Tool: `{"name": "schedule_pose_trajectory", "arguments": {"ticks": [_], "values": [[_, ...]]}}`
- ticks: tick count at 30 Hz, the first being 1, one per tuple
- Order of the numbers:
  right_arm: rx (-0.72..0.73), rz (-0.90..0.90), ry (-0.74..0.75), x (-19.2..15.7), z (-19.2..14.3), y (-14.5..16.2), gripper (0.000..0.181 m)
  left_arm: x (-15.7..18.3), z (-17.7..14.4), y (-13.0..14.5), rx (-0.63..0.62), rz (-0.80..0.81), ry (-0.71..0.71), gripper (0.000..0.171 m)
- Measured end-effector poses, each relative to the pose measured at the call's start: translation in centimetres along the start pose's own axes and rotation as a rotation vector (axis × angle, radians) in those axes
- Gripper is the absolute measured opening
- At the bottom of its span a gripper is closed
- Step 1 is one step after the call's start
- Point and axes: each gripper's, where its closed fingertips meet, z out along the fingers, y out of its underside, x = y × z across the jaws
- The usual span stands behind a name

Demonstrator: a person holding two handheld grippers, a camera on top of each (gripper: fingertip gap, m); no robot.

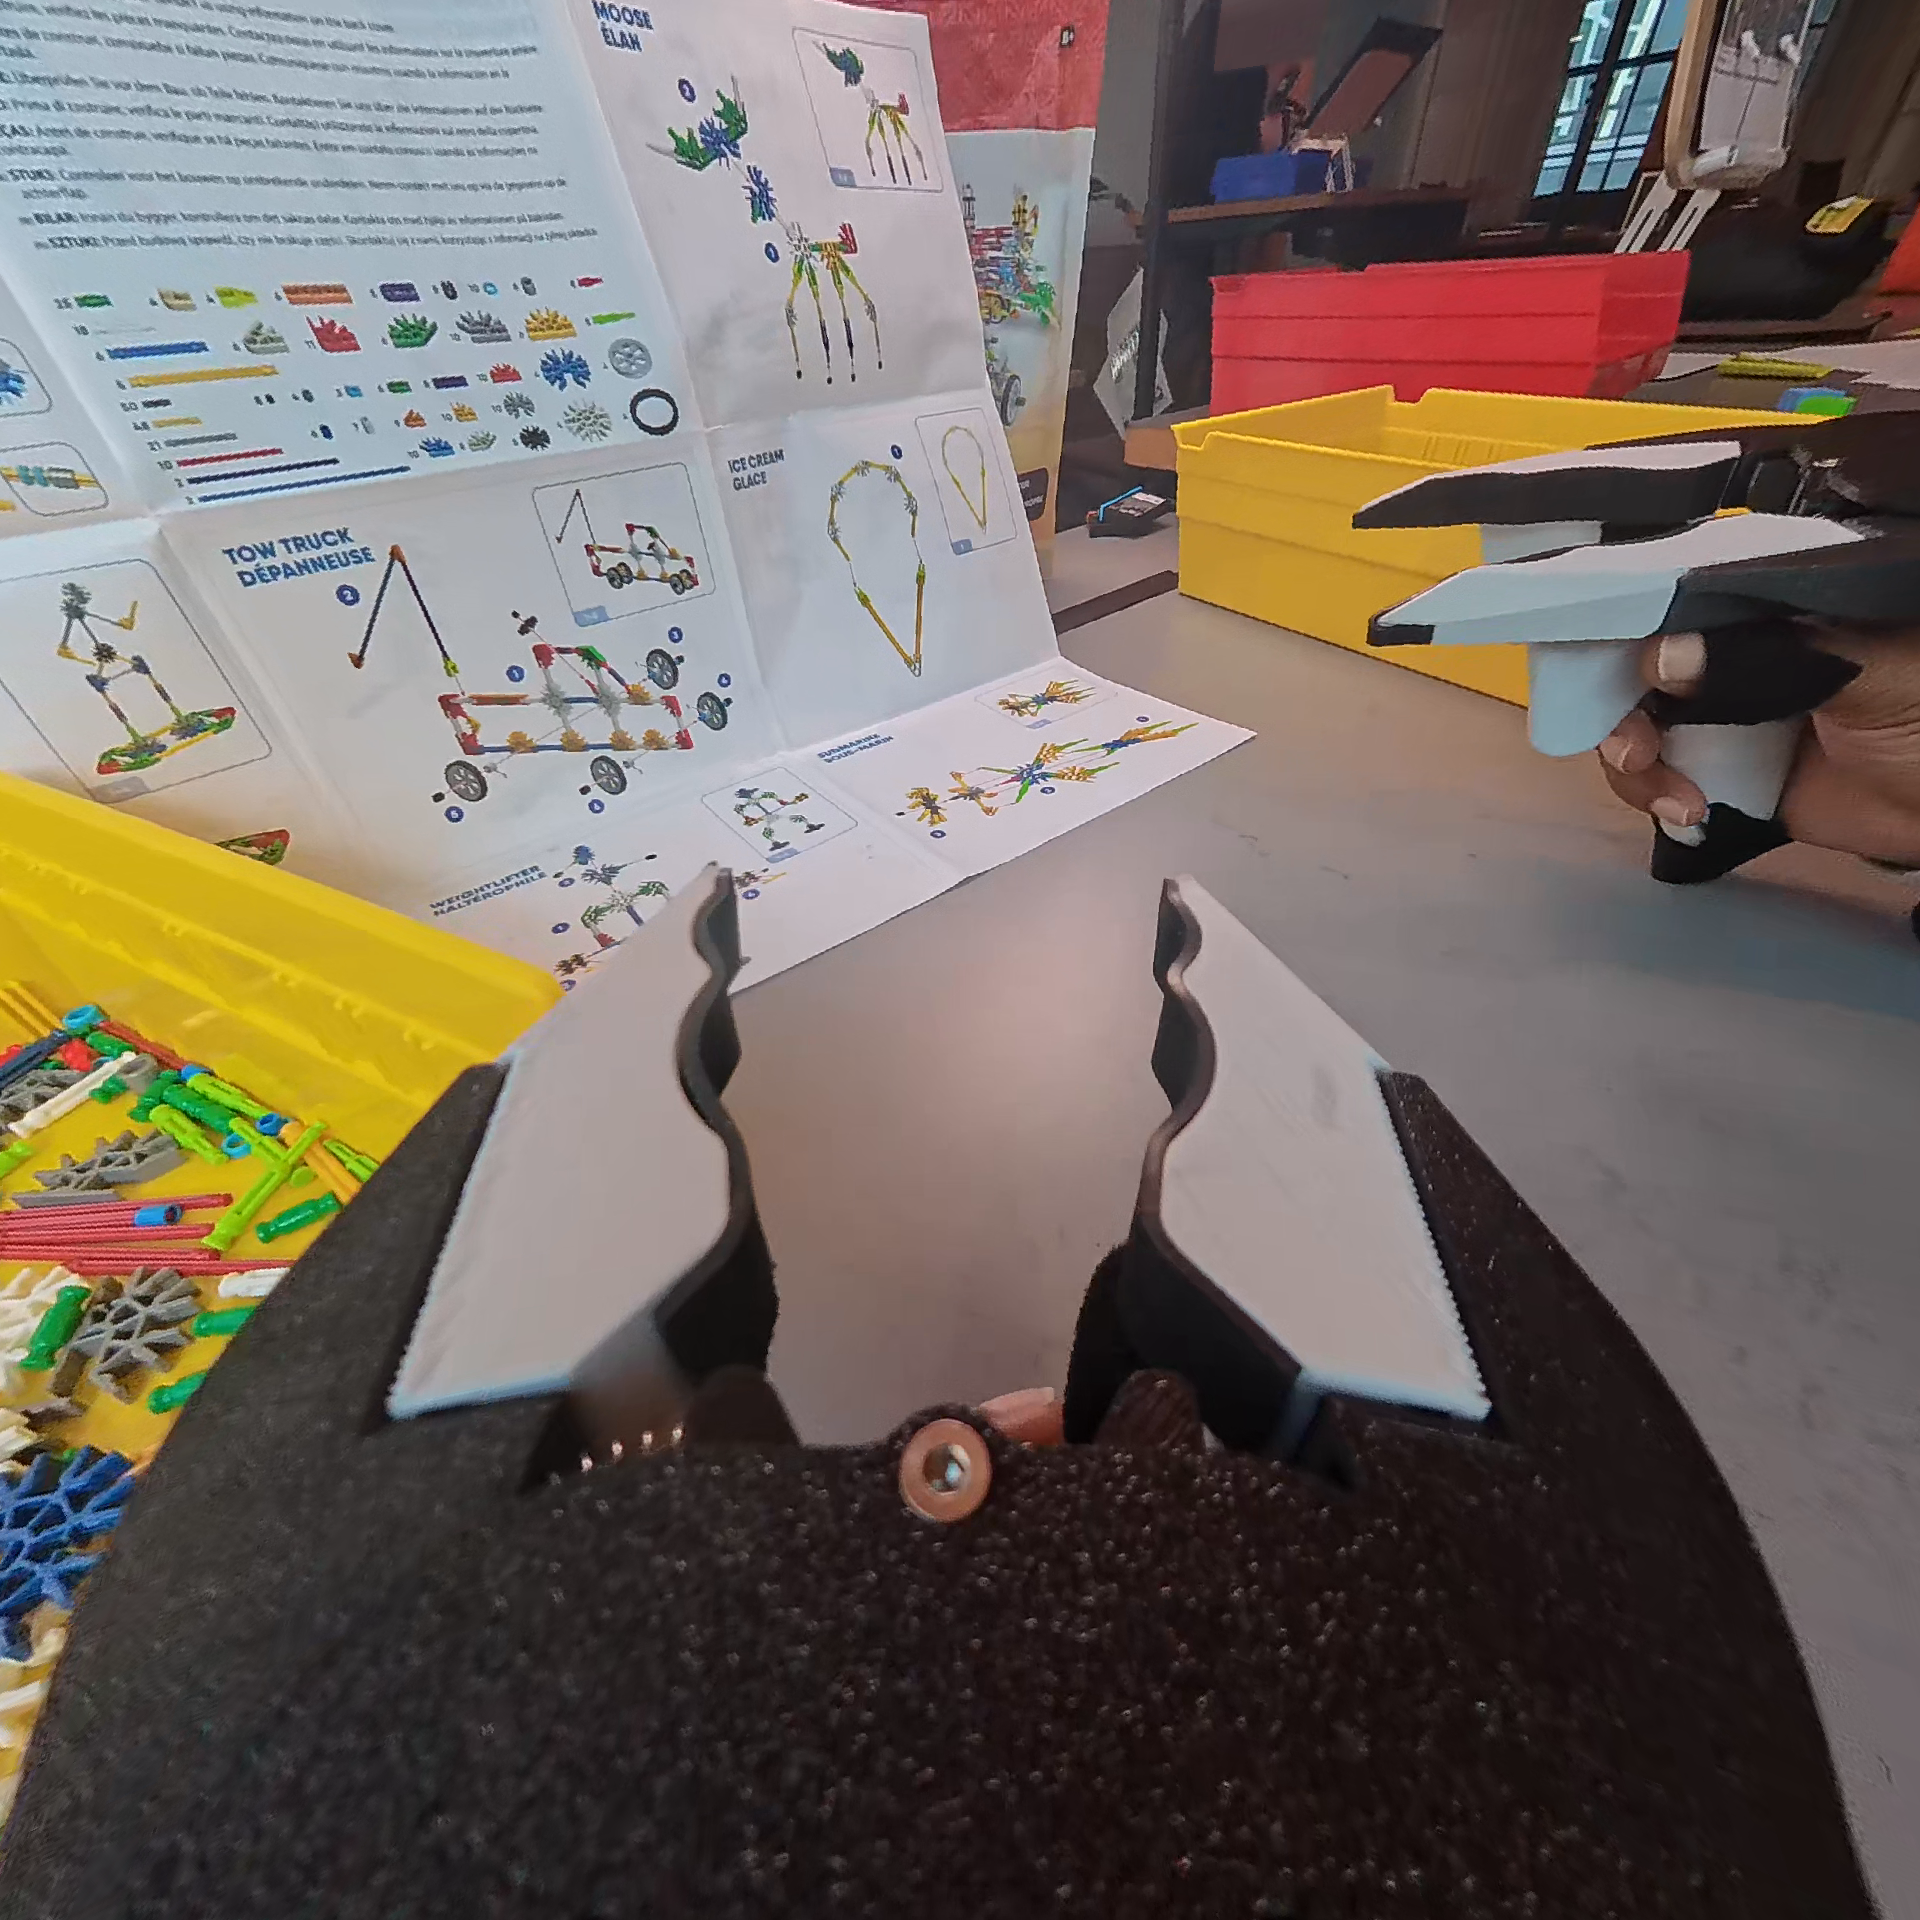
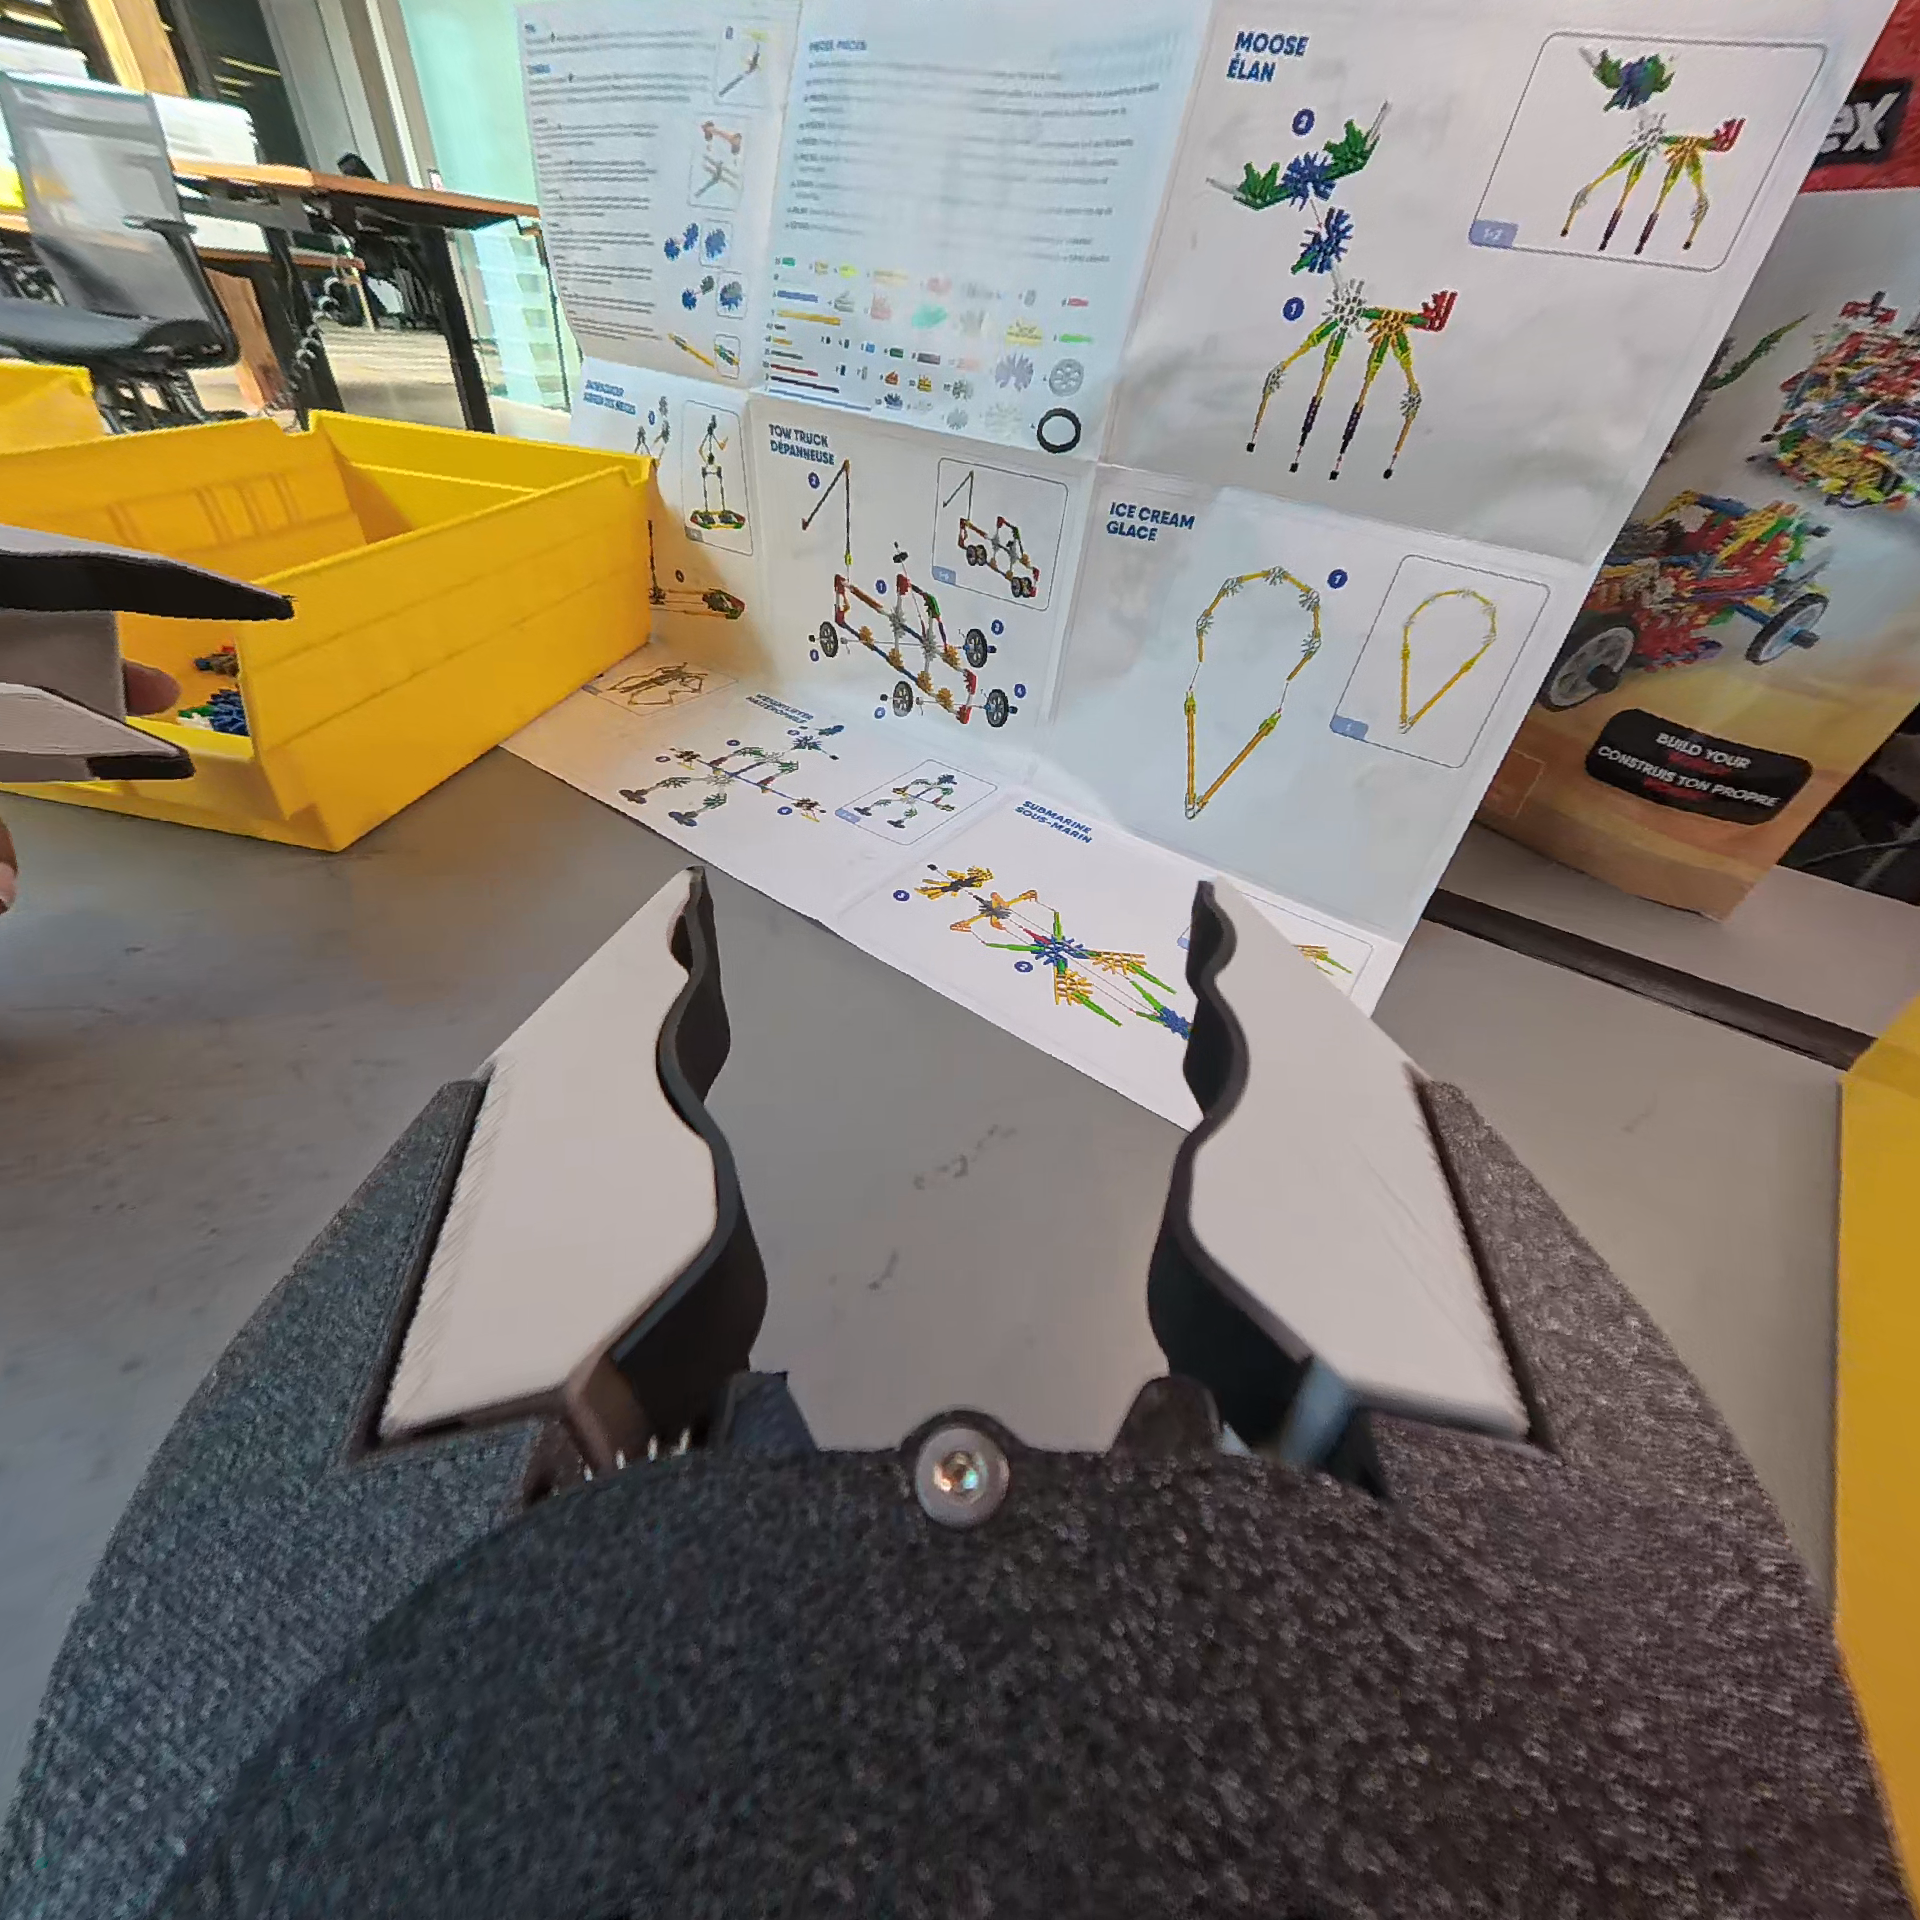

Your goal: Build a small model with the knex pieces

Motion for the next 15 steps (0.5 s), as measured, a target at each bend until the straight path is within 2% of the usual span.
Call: {"name": "schedule_pose_trajectory", "arguments": {"ticks": [5, 6, 13, 15], "values": [[-0.016, 0.039, -0.047, -0.80, 0.17, 0.02, 0.089, -0.16, 0.12, 0.38, -0.008, 0.050, -0.024, 0.073], [-0.018, 0.038, -0.047, -0.87, 0.17, 0.03, 0.089, -0.01, 0.11, 0.35, -0.001, 0.037, -0.015, 0.066], [-0.030, 0.032, -0.052, -1.05, 0.33, 0.38, 0.082, 0.63, 0.30, 0.36, 0.004, -0.058, 0.041, 0.063], [-0.029, 0.029, -0.056, -1.15, 0.35, 0.38, 0.077, 0.50, 0.11, 0.54, -0.011, -0.069, 0.041, 0.057]]}}
